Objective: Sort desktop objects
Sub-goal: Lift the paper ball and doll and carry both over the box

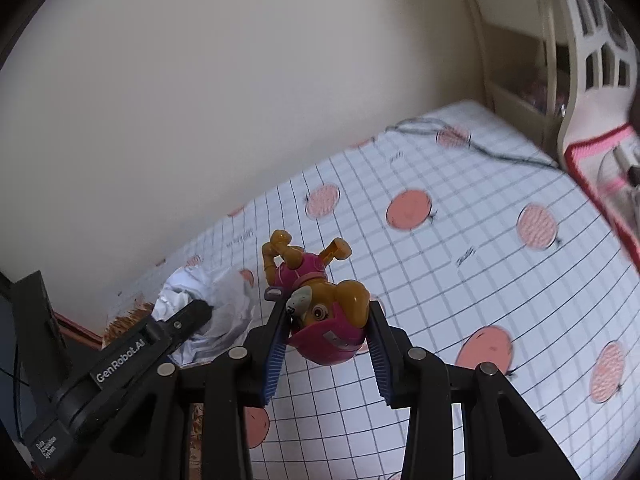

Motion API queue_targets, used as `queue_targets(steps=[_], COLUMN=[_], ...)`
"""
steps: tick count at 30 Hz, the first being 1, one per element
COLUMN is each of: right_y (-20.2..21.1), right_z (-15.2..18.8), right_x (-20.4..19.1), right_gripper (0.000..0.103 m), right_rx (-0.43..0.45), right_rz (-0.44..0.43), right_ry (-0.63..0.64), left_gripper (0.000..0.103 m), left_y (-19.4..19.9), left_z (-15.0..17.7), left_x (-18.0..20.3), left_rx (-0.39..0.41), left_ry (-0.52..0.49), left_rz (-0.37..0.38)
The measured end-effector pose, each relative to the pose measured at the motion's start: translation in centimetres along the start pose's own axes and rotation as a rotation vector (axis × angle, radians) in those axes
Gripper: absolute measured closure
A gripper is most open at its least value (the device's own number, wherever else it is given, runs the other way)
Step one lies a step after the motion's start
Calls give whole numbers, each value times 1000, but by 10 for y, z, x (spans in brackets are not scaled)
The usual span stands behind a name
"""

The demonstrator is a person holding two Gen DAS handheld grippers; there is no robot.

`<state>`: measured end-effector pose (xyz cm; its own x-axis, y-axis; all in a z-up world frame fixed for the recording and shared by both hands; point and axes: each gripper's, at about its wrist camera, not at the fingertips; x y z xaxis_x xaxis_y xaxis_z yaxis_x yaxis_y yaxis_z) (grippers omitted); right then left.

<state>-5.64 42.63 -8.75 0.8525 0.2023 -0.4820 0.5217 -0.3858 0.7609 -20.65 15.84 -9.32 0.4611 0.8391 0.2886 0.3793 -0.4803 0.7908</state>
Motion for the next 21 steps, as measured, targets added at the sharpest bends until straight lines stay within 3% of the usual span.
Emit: queue_targets(steps=[4,9,21], right_y=[19,24,33], right_z=[-6,-11,-7], right_x=[2,4,5], right_gripper=[62,62,62], right_rx=[47,47,36], right_rz=[11,-5,-33], right_ry=[11,-10,-5], left_gripper=[49,49,49], left_y=[21,39,54], left_z=[-1,-2,2], left_x=[5,10,20], left_rx=[48,90,114], left_ry=[-11,-28,-42], left_rz=[7,3,-4])
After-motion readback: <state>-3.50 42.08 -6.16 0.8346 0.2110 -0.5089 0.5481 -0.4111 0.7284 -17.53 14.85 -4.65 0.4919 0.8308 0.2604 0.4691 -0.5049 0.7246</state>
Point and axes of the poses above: each gripper's, at about its wrist camera, not at the fingertips, and y roughly against the way its jaws point, x to its right, z to its underside, and after that the axes turned 13 degrees about -y, right-handed
